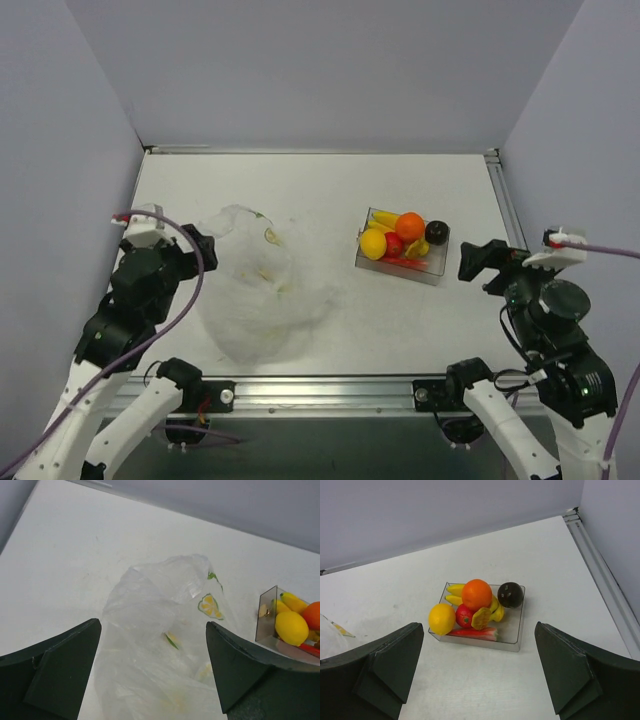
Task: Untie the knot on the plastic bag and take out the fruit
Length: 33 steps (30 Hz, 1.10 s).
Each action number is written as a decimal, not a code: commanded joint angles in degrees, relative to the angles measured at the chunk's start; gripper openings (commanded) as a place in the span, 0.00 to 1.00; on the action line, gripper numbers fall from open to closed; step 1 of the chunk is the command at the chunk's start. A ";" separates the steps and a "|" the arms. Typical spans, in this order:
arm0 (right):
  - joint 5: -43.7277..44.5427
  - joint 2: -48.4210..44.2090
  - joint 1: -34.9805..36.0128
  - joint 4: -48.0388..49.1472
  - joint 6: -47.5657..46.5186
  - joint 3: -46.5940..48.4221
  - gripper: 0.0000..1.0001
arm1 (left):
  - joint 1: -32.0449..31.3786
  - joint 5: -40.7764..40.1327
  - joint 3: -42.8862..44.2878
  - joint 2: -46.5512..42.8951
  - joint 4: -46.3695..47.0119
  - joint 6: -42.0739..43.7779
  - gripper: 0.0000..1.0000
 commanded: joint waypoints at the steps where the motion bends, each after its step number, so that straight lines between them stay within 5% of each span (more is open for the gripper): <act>1: 5.16 -4.90 0.25 -4.03 -1.50 0.47 1.00 | 0.29 -3.76 6.31 -4.41 -11.00 -0.49 0.97; 15: 10.08 -29.33 0.25 -6.23 -3.00 -12.71 1.00 | 0.29 -10.01 7.83 -23.30 -14.02 1.88 0.98; 33: 9.73 -29.97 0.25 -5.79 -4.50 -14.21 1.00 | 0.20 -13.35 -0.87 -30.09 -12.26 -2.42 0.97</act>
